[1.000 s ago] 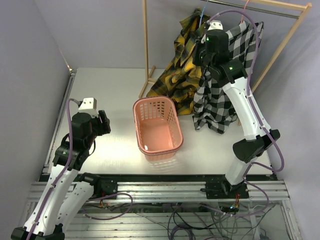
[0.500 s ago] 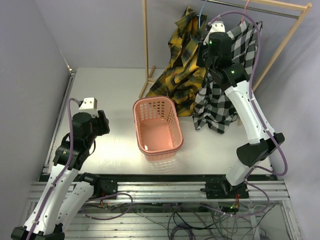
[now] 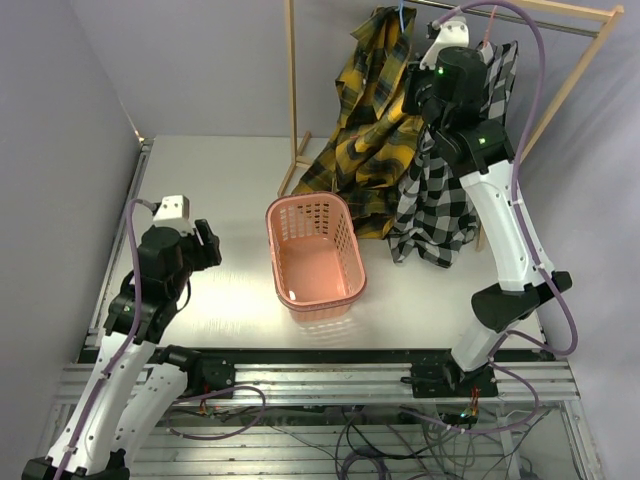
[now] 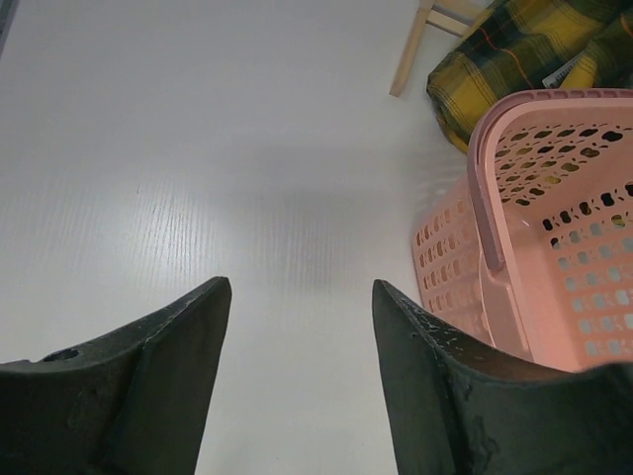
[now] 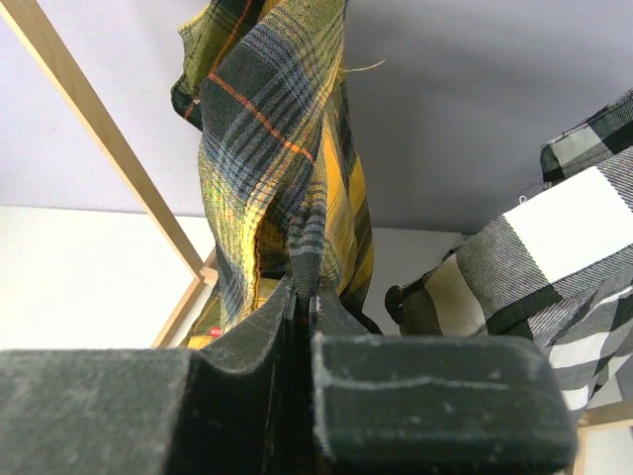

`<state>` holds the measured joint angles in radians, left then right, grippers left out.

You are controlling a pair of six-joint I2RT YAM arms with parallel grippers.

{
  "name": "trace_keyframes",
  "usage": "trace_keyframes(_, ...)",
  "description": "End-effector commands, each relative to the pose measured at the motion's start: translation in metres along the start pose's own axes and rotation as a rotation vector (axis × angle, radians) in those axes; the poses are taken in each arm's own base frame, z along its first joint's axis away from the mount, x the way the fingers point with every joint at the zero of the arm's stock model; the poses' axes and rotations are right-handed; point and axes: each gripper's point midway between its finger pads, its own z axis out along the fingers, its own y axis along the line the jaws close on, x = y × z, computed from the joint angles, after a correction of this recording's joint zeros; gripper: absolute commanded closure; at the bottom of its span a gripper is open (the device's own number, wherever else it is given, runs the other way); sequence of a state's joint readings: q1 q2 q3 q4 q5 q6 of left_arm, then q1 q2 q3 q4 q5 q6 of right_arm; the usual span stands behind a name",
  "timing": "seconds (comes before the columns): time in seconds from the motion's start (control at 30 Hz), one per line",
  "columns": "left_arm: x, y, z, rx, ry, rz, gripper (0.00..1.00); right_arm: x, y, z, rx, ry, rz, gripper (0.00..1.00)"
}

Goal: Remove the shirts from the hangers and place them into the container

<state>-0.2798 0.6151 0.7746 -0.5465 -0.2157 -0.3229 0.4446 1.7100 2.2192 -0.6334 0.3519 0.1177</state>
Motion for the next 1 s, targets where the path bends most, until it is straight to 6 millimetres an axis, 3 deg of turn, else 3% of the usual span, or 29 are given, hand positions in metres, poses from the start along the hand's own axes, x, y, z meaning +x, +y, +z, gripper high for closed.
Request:
trace_keyframes(0.0, -0.014, -0.010, -0.002, 0.056, -0.065, -0.019, 0.29, -0.045, -0.006, -0.017, 0.003, -0.130, 0.038, 1.00)
trace_keyframes(0.33, -0.015, -0.022, -0.007, 0.138, -0.068, 0.037, 0.26, -0.048, -0.010, -0.059, -0.053, -0.142, 0.068, 1.00)
trace_keyframes(0.57, -0.022, -0.041, -0.006, 0.238, -0.086, 0.071, 0.19, -0.030, -0.005, -0.103, -0.177, -0.106, 0.049, 1.00)
trace_keyframes(0.73, -0.049, -0.069, -0.011, 0.376, -0.182, 0.089, 0.16, -0.017, -0.005, -0.155, -0.282, -0.099, 0.037, 1.00)
trace_keyframes(0.97, -0.113, -0.117, -0.012, 0.561, -0.275, 0.151, 0.13, 0.016, -0.004, -0.230, -0.440, -0.056, 0.039, 1.00)
